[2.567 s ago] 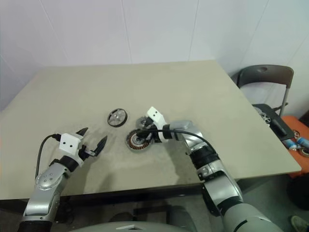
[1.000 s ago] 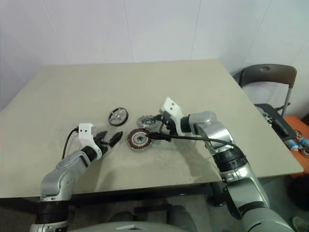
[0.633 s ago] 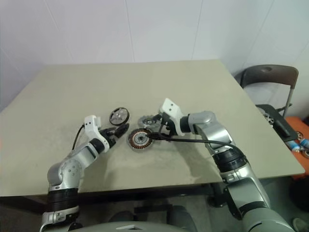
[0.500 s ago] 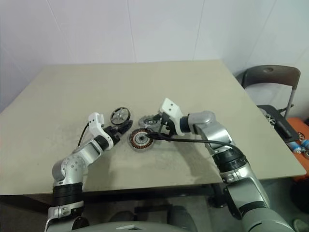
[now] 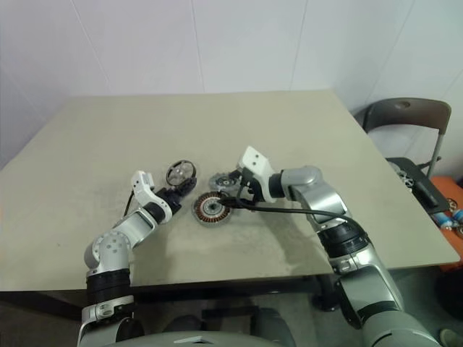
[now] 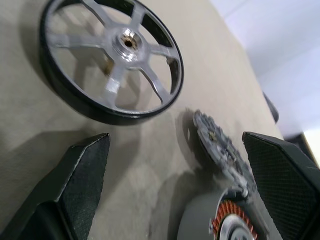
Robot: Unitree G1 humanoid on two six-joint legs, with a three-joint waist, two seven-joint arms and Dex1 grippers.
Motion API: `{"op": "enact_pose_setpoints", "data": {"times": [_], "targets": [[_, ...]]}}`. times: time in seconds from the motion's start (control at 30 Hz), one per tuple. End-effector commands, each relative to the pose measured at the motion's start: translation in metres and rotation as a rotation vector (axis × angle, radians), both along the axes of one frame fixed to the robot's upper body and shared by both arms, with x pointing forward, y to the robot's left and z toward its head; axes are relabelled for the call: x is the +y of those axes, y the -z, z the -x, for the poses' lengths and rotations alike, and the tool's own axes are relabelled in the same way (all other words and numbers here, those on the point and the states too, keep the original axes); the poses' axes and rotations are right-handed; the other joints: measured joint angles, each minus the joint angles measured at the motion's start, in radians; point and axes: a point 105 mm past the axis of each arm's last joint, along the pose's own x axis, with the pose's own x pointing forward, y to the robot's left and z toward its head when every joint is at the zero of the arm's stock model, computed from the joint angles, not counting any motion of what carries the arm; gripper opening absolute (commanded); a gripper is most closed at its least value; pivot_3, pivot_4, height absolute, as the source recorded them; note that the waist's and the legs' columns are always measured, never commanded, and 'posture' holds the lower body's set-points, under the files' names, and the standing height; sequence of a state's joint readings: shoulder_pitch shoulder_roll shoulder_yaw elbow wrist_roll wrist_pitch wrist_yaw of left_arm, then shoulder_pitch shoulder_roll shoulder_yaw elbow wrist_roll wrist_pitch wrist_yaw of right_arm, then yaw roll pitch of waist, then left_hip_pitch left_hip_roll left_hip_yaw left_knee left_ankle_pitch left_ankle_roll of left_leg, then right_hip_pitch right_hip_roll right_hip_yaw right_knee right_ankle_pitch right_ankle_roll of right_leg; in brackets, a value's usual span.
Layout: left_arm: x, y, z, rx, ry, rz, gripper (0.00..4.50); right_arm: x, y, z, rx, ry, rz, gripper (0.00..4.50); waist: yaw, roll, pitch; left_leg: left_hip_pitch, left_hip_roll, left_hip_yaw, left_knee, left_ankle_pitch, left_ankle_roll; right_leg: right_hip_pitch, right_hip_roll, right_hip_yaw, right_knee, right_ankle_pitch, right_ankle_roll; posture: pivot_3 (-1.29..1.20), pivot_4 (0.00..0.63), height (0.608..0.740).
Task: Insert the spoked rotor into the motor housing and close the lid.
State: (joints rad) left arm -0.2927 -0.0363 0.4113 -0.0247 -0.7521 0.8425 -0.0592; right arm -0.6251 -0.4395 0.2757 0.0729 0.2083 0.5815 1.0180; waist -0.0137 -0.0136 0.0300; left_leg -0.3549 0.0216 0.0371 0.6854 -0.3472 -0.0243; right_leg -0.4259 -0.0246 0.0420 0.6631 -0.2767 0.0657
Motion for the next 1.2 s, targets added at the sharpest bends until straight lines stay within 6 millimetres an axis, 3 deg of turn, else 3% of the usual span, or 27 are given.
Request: {"op": "enact_pose_setpoints", "data": {"times": [0.03,0.33,0.87,1.2], "targets": [[0.007,-0.019,-0.012,-0.073,-0.072,0.050,4.50,0.009,-0.020,0.001,-0.079,-0.035,-0.026,4.46,0.001,0.000,0.000,0.000,0.000,0.000,0.000,0.000,0.000,0.000,0.000,0.000,0.000,0.000,0.000,0.00,0.000,0.740],[0.006,-0.019,-0.024,-0.054,-0.109,0.082,4.50,0.010,-0.020,0.000,-0.084,-0.032,-0.029,4.46,0.002,-0.001,0.000,0.000,-0.006,-0.007,0.000,0.000,0.000,0.001,-0.001,0.000,0.000,0.000,0.000,0.00,0.000,0.740],[0.009,0.004,-0.029,0.105,-0.157,0.110,4.50,0.011,-0.018,-0.003,-0.088,-0.014,-0.030,4.46,0.002,-0.001,-0.001,0.001,-0.008,-0.010,0.001,0.002,0.000,0.002,-0.001,0.000,0.002,0.000,0.001,0.00,0.000,0.740],[0.008,0.011,-0.029,0.158,-0.148,0.113,1.18,0.011,-0.018,-0.005,-0.090,-0.002,-0.035,4.50,0.001,-0.001,-0.001,0.001,-0.008,-0.010,0.000,0.003,0.000,0.003,-0.001,0.000,0.002,0.001,0.001,0.00,0.000,0.740]]}}
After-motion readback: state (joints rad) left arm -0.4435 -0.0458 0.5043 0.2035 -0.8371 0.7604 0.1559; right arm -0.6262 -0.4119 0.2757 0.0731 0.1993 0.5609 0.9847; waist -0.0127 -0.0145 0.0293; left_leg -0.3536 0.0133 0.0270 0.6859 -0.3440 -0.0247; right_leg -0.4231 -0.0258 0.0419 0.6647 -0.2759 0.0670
